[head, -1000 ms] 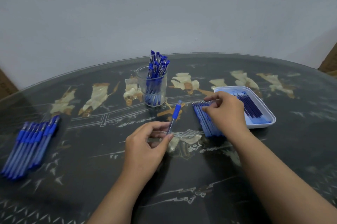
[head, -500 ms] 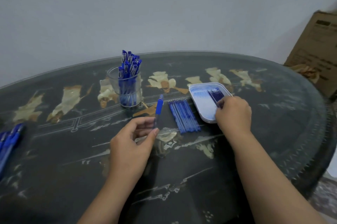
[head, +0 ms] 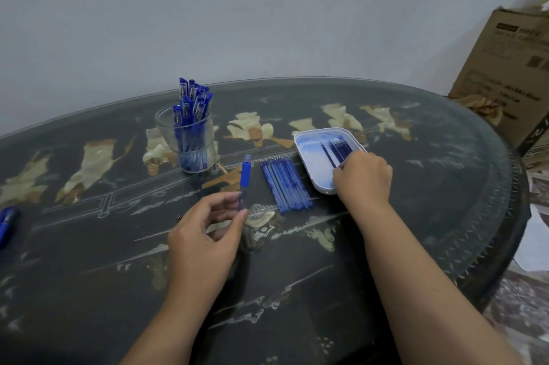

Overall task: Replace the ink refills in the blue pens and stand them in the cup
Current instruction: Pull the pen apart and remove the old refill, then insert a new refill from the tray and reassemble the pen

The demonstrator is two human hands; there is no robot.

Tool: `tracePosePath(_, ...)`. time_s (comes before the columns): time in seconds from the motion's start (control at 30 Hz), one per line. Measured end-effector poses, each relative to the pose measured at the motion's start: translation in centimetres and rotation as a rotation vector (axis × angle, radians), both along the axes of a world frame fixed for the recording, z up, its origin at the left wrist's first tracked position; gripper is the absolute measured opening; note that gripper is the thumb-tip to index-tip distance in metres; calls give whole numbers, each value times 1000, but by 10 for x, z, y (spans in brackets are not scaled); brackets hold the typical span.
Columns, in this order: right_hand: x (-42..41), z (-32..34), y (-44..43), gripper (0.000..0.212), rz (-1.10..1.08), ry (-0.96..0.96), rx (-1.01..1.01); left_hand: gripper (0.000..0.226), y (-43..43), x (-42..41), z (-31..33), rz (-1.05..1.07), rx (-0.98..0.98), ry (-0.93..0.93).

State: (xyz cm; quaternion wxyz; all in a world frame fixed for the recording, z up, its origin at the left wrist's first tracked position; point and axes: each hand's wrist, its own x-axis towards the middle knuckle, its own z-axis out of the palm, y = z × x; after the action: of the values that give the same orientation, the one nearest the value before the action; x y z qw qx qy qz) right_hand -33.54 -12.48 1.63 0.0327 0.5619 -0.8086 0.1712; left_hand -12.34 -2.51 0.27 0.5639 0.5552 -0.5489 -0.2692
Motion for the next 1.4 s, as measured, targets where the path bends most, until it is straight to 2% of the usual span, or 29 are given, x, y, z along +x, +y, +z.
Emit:
tracePosePath(0.17,1,-5,-1,16,25,-31,-120,26,-1,0,-1,-2,5,12)
tracePosePath(0.23,5,0,2,16,67,-189,-222,27,-2,1,0,-6,8,19)
tracePosePath(0.3,15,14,9,9,141,-607,-321,27,-2,1,0,-13,17,20)
tracePosePath(0.4,37,42,25,8,311,-1503,-275,26,-1,1,0,-23,24,22)
tracePosePath(0.43,43,47,30,11,366,-1722,-237,26,-1,1,-1,-28,26,22)
tracePosePath(0.47,49,50,32,16,406,-1872,-204,26,-1,1,-1,-33,25,17)
tracePosePath(0.53,59,54,37,23,460,-2036,-157,27,-2,2,-2,-40,18,8)
tracePosePath(0.63,66,54,39,21,482,-2122,-122,27,-2,2,-3,-47,8,-1)
tracePosePath(0.87,68,53,41,17,466,-2086,-86,29,-2,2,-3,-63,-19,-45)
tracePosePath(1.07,67,51,39,14,473,-2131,-73,29,-2,2,-3,-57,-22,-43)
tracePosePath(1.3,66,50,39,15,495,-2114,-77,29,-2,3,-4,-45,-19,-67)
tracePosePath(1.4,67,51,40,15,553,-2021,-127,29,-2,3,-4,-43,-12,-63)
